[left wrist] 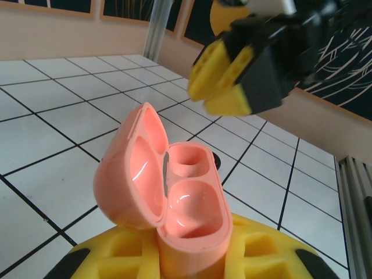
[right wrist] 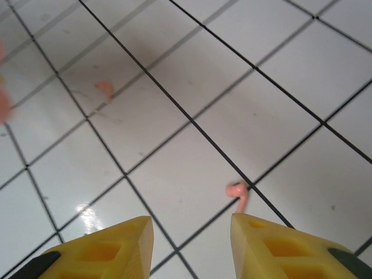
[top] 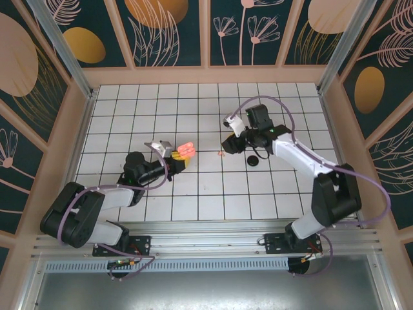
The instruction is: Insert wireless bluetooth earbuds into charging case
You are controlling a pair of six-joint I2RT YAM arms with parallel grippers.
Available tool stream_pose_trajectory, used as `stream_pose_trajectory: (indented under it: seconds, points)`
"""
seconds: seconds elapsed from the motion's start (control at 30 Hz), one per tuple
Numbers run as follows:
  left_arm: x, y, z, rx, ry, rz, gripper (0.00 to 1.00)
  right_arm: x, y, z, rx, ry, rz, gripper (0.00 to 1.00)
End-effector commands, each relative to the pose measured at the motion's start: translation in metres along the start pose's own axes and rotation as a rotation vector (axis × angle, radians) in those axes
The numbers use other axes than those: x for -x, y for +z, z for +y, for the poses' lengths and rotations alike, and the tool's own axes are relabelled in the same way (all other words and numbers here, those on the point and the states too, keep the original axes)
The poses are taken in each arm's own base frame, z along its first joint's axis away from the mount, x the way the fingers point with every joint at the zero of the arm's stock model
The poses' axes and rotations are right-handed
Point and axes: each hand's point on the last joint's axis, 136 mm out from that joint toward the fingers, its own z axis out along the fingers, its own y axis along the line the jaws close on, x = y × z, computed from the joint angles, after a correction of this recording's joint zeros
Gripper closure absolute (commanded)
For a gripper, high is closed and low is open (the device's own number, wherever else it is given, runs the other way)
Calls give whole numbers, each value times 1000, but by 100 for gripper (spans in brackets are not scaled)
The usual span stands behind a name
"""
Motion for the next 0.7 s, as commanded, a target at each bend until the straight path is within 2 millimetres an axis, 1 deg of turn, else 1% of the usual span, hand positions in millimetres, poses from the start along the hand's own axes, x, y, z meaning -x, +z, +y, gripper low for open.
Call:
stream_pose_trajectory:
  seconds: [0.0, 0.23, 0.37, 0.47, 0.53, 0.67]
  points:
    - [15, -6, -1, 3, 18, -60, 84, -12, 11, -15, -70, 42, 111, 60]
    - [20, -13, 6, 37, 21, -74, 84, -29, 47, -31, -138, 34, 277, 60]
    - [21, -15, 7, 38, 18, -78, 85, -40, 66, -35, -158, 10, 367, 60]
    - [22, -15, 9, 38, 11, -88, 85, -46, 77, -40, -168, 7, 412, 60]
    - [22, -16, 10, 37, 7, -90, 85, -48, 85, -36, -162, -11, 438, 60]
    - [22, -16, 11, 37, 3, -89, 85, -52, 96, -36, -156, -23, 476, 60]
